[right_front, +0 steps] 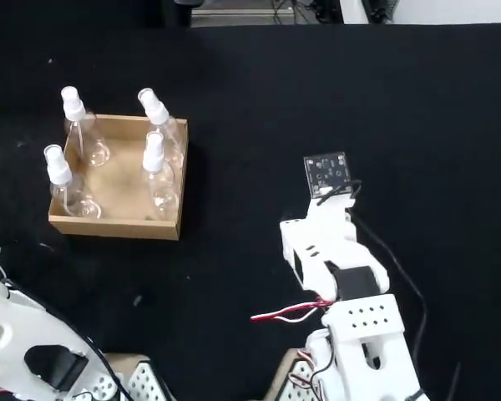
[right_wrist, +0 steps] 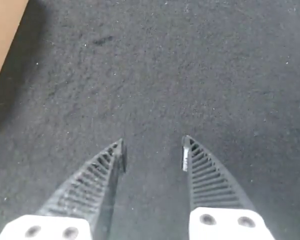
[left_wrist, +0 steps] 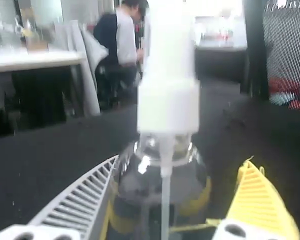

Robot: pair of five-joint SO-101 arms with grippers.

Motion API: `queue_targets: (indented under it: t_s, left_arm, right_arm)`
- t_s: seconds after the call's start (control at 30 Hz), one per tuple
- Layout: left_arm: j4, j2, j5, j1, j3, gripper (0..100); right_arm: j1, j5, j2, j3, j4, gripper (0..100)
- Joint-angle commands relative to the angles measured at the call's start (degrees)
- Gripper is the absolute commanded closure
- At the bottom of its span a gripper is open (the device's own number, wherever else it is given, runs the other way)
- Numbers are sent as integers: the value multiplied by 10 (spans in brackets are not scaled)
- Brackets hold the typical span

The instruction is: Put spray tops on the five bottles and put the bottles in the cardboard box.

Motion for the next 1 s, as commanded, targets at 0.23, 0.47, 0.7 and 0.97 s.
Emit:
queue_targets:
  t_s: [0.23,0.47,0.7,0.97]
  left_arm:
    - [-35,-25,0,-11,48,664]
    - [-35,-31,-4,-16,50,664]
    - [-36,-32,-1,-25,54,664]
    - [-35,-78,0,-25,54,664]
  right_arm:
    - [-5,5,-1,-3,-9,836]
    - [-4,5,-1,-3,-9,836]
    - [-4,5,-1,-3,-9,836]
    - [-4,5,-1,-3,-9,836]
